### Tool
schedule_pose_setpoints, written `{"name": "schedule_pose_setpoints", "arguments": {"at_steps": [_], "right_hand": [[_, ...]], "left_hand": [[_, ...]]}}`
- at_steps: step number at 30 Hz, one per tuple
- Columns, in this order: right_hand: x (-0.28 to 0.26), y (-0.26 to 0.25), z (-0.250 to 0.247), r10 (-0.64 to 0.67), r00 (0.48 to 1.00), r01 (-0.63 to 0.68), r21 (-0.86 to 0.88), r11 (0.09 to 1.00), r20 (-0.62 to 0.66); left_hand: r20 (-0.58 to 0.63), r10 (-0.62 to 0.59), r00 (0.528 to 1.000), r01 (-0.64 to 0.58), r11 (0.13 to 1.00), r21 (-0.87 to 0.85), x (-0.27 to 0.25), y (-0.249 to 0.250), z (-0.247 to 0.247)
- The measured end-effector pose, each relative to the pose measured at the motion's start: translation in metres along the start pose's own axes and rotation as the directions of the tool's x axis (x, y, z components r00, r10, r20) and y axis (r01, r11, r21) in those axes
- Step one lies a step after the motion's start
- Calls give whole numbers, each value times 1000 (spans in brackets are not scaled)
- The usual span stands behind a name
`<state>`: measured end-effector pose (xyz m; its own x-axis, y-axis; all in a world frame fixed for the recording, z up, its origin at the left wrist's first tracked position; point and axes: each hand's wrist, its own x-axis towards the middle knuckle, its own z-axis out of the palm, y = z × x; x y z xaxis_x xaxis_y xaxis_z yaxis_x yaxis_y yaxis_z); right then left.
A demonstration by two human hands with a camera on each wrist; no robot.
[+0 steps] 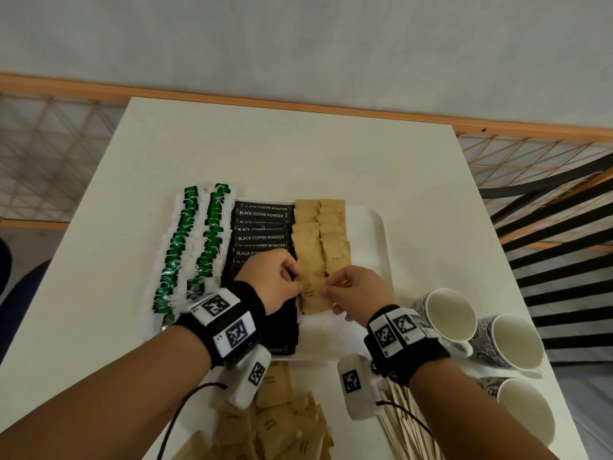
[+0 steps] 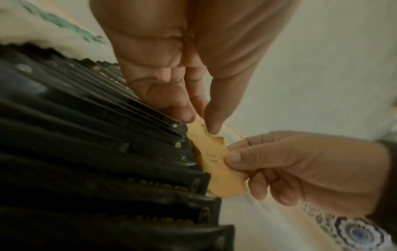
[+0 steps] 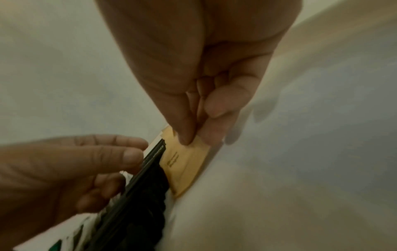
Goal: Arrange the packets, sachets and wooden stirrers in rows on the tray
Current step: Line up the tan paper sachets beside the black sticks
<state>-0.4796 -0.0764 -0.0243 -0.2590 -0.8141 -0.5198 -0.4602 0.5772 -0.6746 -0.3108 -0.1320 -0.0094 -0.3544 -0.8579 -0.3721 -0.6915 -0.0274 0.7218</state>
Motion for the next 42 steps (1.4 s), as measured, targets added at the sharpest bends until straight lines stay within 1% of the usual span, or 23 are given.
{"name": "schedule_pose_setpoints", "arguments": {"at_steps": [4,7,10,12,15,17,21,26,29,32,36,42], "right_hand": [[0,3,2,-74,992,54,-182,982,-104],[0,10,-4,-108,981,71,-220,973,-159],[3,16,-11,-120,974,64,-269,961,-195],[5,17,-13,-125,975,68,-285,956,-186],[9,13,-14,-113,982,67,-284,957,-150],[10,11,-14,-112,983,67,-283,957,-147],[14,8,-12,-113,978,65,-262,963,-174],[19,4,-12,-82,973,50,-152,987,-215],[20,5,-11,-95,972,65,-140,988,-213],[20,6,-10,-114,971,84,-146,986,-208],[21,9,-9,-107,973,78,-143,987,-203],[19,9,-11,-113,975,81,-166,983,-191]], "left_hand": [[102,-11,995,-11,977,212,3,10,5],[155,-5,988,-54,923,380,3,17,8],[187,4,982,-92,881,464,3,21,12],[196,10,980,-108,862,495,4,23,13],[184,36,982,-129,844,520,6,24,15],[168,60,984,-142,834,534,9,24,16],[139,88,986,-150,834,531,15,25,15],[100,150,984,-180,841,510,19,26,14],[93,178,980,-200,835,512,19,27,15],[89,193,977,-211,836,507,20,26,16],[87,208,974,-223,836,502,19,26,16],[84,199,976,-215,863,457,18,22,13]]}}
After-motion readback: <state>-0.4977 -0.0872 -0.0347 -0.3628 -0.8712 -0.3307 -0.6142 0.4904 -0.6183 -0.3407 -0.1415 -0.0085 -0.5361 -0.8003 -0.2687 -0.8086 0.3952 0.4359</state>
